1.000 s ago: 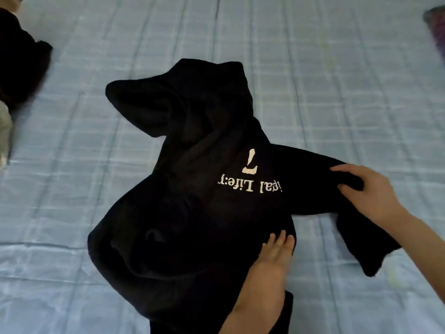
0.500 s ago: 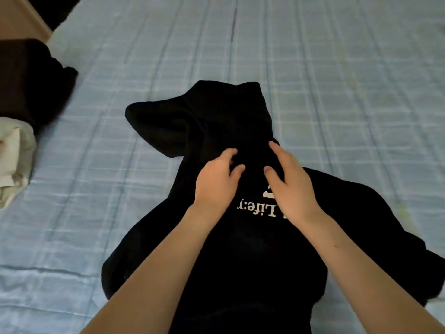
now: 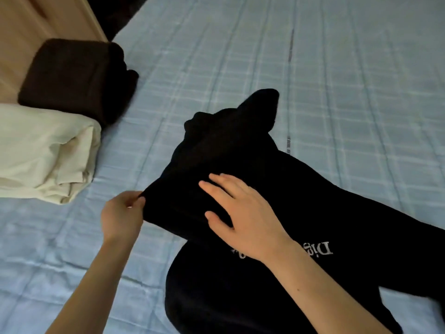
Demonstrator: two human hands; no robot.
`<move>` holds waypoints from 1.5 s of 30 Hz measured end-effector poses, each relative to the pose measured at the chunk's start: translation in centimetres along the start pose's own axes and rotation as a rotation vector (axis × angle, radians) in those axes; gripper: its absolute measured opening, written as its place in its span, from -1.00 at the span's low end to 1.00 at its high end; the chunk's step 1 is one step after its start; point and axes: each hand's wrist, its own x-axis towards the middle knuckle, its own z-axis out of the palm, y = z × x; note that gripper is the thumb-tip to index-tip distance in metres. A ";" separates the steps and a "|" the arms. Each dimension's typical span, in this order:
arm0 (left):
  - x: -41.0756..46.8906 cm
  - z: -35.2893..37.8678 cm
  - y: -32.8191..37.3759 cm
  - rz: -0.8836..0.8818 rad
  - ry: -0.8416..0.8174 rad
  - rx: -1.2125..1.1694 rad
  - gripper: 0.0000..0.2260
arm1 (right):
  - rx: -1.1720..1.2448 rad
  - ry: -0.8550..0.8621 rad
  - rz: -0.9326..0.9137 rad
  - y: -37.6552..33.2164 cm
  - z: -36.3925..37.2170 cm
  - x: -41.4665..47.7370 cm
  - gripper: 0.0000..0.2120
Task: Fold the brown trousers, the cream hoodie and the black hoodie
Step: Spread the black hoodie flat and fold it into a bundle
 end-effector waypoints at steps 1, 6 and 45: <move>0.8 -0.2 -0.6 -0.012 -0.062 0.071 -0.79 | 0.027 0.107 0.018 0.0 -0.2 -0.3 -0.52; 2.2 1.8 2.5 0.348 -0.130 0.063 -0.58 | -0.061 0.173 0.436 5.0 -1.8 0.3 -0.48; 12.7 19.6 14.8 0.331 -0.497 -0.263 -0.46 | -0.100 0.308 0.720 32.0 -5.6 6.2 -0.44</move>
